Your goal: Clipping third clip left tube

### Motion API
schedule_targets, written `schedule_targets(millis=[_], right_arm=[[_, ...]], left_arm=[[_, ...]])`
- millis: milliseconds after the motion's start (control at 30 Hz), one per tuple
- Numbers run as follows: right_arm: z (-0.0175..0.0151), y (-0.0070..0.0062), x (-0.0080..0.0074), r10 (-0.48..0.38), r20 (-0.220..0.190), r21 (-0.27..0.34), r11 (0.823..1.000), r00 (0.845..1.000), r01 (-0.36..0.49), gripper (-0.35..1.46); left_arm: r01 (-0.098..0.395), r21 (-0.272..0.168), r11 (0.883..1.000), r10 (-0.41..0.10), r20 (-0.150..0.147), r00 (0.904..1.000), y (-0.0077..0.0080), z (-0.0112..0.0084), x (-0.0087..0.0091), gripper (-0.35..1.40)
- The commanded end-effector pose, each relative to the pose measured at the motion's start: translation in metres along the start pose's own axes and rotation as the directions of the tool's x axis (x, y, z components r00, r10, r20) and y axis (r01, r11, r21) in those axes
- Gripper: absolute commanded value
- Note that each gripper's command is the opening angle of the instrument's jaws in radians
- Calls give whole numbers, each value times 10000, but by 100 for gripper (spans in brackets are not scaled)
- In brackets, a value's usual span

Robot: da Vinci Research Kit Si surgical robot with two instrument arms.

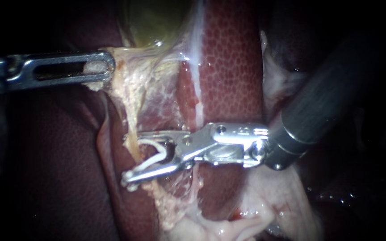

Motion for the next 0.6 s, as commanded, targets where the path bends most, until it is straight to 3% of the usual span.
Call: schedule_targets(millis=[33, 600], right_arm=[[2, 1, -1, 39, 9, 14, 10000, 10000, -39, 60], [14, 10, -5, 314, -170, 188, 9993, 9994, -311, 58]], left_arm=[[-2, 6, 10000, 2, -6, 10000, 0, 0, 0, -21], [-5, -2, 10000, 5, 1, 10000, 0, 1, 1, -21]])
